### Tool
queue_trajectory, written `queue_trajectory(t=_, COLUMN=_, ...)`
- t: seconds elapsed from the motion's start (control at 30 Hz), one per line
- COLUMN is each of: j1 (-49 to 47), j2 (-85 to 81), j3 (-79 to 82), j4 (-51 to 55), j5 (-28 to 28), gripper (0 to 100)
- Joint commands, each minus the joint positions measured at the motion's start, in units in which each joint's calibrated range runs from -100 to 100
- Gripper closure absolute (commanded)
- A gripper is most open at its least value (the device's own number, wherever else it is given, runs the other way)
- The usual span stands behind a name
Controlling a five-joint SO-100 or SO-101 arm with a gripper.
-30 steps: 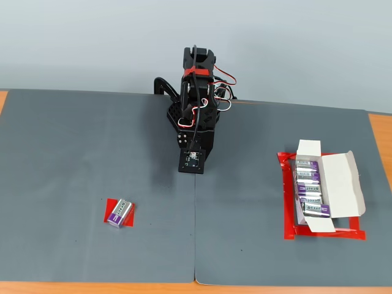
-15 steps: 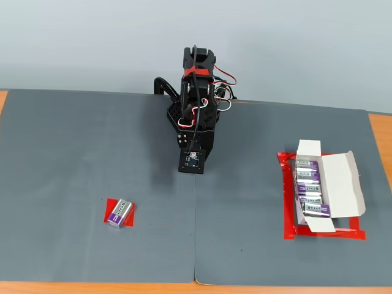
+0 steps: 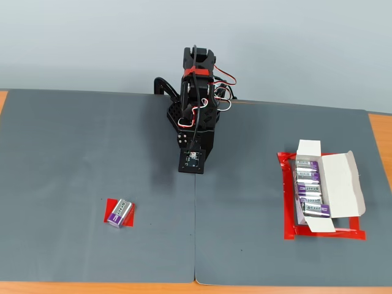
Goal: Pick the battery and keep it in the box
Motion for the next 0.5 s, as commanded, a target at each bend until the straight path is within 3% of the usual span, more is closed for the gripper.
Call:
queue_trajectory(t=0.0, j1=-0.1, j2=0.1, j3=-3.6, j4=0.2, j5=0.2, gripper=98)
queue_trajectory(t=0.47, j1=-0.2, j2=0.4, j3=-3.7, j4=0.1, j5=0.2, gripper=98)
